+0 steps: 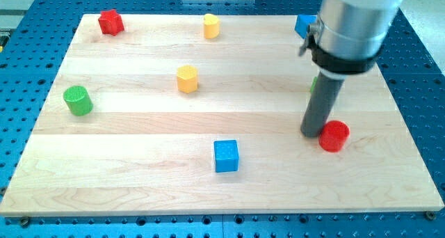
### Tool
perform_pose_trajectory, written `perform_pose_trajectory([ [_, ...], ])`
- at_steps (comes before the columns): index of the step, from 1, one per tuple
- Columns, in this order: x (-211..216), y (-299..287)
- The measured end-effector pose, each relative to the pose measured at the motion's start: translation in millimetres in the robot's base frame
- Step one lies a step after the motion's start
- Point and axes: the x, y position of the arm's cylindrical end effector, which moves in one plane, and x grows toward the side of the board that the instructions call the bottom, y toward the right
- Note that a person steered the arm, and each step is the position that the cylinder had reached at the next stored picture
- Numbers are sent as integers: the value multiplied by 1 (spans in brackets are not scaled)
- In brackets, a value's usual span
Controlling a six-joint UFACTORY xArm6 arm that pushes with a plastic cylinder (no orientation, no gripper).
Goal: Move the red circle to the bottom right side of the board
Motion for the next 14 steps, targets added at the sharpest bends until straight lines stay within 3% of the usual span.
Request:
perform_pose_trajectory([
  [4,1,1],
  [6,-20,16],
  [8,35,47],
  [11,24,48],
  [12,23,25],
  [13,-3,-74],
  [14,39,-94],
])
